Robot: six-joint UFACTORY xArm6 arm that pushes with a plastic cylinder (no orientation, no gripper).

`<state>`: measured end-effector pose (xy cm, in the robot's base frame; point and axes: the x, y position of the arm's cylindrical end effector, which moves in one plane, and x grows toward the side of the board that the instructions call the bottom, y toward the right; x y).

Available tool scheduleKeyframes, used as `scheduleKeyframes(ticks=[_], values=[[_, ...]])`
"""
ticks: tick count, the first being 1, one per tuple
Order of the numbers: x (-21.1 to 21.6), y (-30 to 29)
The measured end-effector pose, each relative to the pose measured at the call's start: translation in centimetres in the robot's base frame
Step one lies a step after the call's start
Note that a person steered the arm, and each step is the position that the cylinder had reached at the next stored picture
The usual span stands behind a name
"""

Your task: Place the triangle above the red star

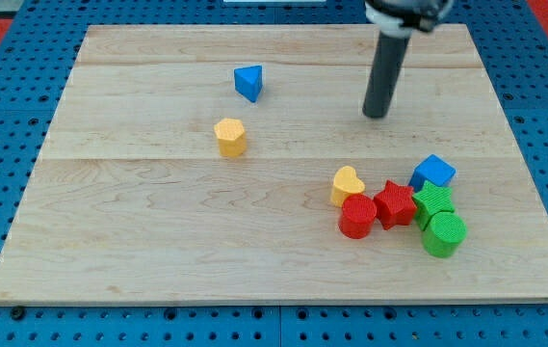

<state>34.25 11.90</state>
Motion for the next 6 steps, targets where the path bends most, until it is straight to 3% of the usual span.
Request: scheduleKeyframes(ticks=[1,2,3,4,5,6], values=[[-6.6,-7.2],[-6.8,-16.5],[-1.3,-15.3],[4.4,-5.4],[3.6,-7.1],[7.1,-4.6]])
